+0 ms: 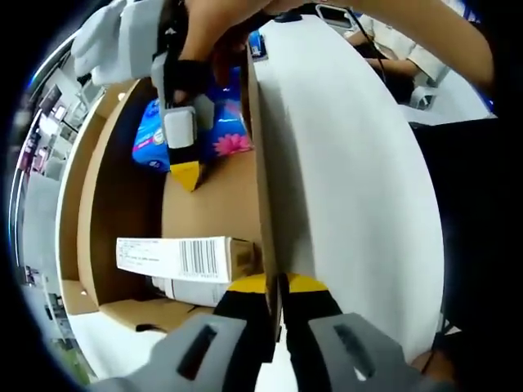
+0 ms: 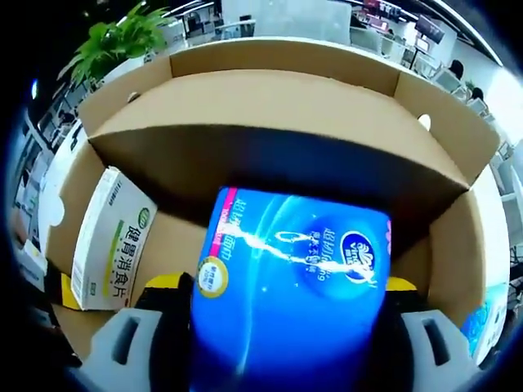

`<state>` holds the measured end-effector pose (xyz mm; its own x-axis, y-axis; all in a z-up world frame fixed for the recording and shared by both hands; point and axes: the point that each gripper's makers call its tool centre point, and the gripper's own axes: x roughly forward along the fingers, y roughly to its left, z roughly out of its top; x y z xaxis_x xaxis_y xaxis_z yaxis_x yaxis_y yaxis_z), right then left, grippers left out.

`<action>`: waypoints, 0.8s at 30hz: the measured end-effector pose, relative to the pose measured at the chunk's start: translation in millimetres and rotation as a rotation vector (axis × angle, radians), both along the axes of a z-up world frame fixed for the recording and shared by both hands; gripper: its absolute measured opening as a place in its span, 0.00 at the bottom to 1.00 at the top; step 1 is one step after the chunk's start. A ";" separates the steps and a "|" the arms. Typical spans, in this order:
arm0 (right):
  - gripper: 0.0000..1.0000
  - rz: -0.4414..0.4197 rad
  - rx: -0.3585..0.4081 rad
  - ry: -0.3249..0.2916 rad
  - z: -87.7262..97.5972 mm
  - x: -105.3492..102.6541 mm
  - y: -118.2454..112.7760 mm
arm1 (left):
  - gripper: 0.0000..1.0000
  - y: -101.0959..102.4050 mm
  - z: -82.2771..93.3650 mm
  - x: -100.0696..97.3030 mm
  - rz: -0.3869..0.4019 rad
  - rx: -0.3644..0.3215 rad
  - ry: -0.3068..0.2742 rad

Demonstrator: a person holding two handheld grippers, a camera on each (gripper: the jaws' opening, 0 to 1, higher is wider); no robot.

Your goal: Operate the shoe box by opening the lid, removing the specified soft item, and placing it in the target area until the item is outside and the box remains undamaged.

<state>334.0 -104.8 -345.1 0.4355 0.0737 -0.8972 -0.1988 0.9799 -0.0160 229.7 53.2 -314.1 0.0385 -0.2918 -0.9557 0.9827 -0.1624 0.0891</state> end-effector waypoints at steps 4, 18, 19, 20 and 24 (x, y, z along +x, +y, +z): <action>0.90 -0.005 -0.013 -0.023 12.7 -4.5 -8.1 | 0.04 1.3 1.8 -6.2 -0.003 -0.001 0.003; 0.81 -0.011 -0.007 0.014 13.1 -16.1 -6.4 | 0.04 0.7 3.1 -7.4 -0.004 -0.002 0.004; 0.81 -0.009 -0.010 0.014 12.8 -16.3 -6.4 | 0.04 0.6 3.3 -7.5 -0.005 -0.002 0.005; 0.80 -0.003 -0.018 0.015 12.6 -17.2 -6.5 | 0.04 0.5 3.2 -7.0 -0.004 -0.002 0.006; 0.78 0.013 -0.033 0.021 13.5 -17.4 -9.1 | 0.04 0.4 3.1 -5.8 -0.006 -0.002 0.006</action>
